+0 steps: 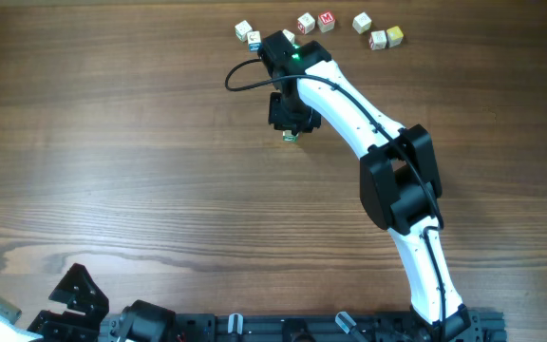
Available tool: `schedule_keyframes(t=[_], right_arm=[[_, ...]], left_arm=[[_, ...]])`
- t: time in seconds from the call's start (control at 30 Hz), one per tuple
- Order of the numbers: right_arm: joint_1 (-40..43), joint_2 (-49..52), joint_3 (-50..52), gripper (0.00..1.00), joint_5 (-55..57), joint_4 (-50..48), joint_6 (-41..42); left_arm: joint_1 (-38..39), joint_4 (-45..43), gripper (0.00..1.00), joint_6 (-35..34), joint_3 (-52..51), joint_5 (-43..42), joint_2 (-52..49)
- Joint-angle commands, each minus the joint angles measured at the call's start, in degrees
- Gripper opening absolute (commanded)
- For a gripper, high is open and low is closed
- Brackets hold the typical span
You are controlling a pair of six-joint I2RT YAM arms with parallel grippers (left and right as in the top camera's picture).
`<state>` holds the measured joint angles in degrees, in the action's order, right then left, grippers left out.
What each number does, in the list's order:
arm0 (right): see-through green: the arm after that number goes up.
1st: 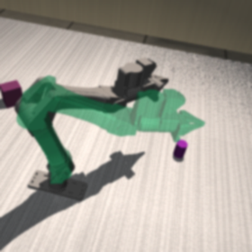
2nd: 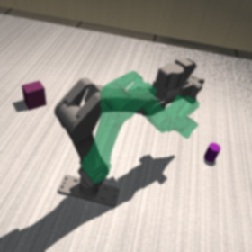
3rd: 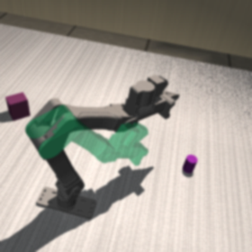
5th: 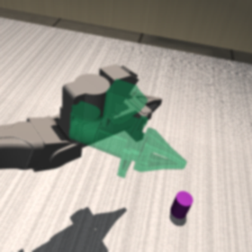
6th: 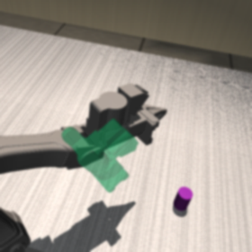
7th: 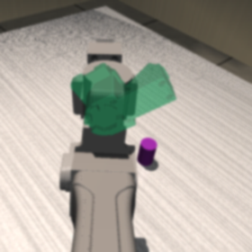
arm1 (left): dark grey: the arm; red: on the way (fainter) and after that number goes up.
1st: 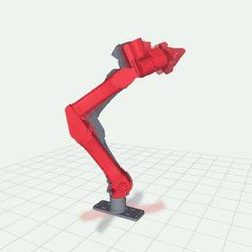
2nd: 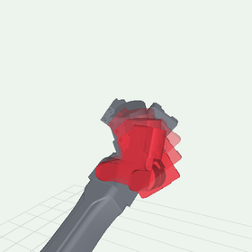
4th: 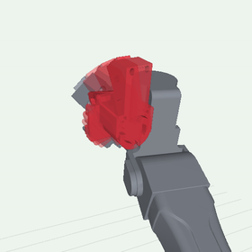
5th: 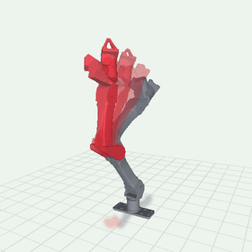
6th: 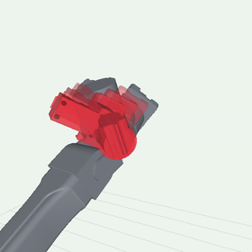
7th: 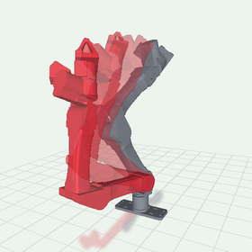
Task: Form a tower
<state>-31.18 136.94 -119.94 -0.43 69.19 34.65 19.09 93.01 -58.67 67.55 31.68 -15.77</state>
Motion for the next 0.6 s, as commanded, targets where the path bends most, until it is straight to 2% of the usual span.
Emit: schedule_keyframes(t=[0.0,0.57], right_arm=[[0.07,-0.33,-1.22,0.16,-1.18,-0.17,-0.17],[0.07,-0.33,-1.22,0.13,-2.38,-0.68,-1.46]], left_arm=[[-0.35,-0.11,1.00,-0.50,-0.15,0.76,0.28],[-0.35,-0.11,1.00,-0.50,-0.15,0.76,0.28]])
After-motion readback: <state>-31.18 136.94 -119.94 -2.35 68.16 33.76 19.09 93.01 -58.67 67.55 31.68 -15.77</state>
